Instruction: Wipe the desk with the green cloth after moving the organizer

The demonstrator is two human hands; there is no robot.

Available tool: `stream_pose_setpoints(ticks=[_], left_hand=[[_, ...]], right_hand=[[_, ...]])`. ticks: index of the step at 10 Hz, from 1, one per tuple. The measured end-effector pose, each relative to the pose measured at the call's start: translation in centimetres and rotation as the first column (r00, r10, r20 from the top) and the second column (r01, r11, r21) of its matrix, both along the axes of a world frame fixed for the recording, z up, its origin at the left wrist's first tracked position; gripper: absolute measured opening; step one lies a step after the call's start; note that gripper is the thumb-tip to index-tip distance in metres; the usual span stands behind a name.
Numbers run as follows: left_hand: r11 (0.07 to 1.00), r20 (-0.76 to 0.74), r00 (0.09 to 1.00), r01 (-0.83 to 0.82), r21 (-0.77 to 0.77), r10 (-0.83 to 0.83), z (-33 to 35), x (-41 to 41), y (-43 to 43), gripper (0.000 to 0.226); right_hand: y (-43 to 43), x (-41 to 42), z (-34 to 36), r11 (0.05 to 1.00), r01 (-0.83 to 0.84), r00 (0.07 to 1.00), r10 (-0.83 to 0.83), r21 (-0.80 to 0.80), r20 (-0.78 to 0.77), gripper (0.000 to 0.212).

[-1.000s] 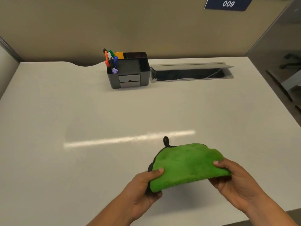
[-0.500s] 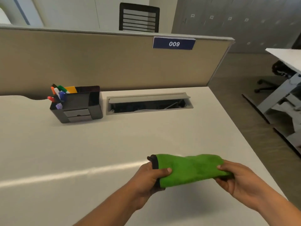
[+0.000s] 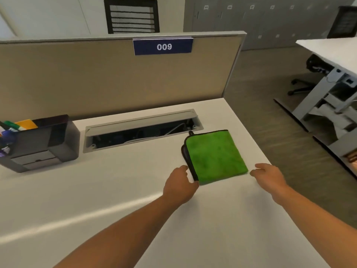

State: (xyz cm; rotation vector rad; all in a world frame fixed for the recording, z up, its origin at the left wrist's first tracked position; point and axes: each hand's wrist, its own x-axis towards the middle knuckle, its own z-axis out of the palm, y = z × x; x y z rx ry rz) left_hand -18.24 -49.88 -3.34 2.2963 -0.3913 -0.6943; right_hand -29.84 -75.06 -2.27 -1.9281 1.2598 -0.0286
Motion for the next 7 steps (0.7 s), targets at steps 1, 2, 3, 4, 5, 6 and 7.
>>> stream_pose_setpoints(ticks=[1,2,3,4,5,6,7], left_hand=[[0.959,0.268,0.921,0.269,0.093,-0.284,-2.2,-0.5,-0.3,0.062],[0.850,0.313,0.794,0.449,0.275,-0.521,-3.9,-0.4,-0.7,0.068],[0.787,0.304,0.734,0.502,0.358,-0.607,-5.1,-0.4,-1.0,0.072],[0.758,0.316,0.699,0.517,0.398,-0.642,-5.4,-0.4,-1.0,0.071],[0.743,0.281,0.701,0.533,0.404,-0.655,-5.3,-0.4,-0.7,0.073],[0.784,0.300,0.731,0.516,0.345,-0.613,-4.8,-0.8,1.0,0.072],[0.871,0.381,0.786,0.404,0.281,-0.487,-4.6,-0.8,4.6,0.066]], right_hand=[[0.8,-0.2,-2.2,0.950,-0.224,0.975,0.220,-0.219,-0.039,0.052],[1.8,0.7,-3.9,0.781,-0.526,0.851,0.488,-0.336,-0.195,0.059],[2.5,1.8,-4.9,0.627,-0.740,0.646,0.561,-0.244,-0.517,0.069],[2.0,2.8,-4.7,0.562,-0.802,0.555,0.573,-0.204,-0.603,0.075],[1.3,4.1,-3.4,0.573,-0.813,0.495,0.581,-0.108,-0.646,0.077],[2.2,5.0,-2.1,0.595,-0.802,0.466,0.566,-0.055,-0.680,0.083],[4.8,3.9,-1.5,0.542,-0.817,0.495,0.485,-0.197,-0.721,0.082]])
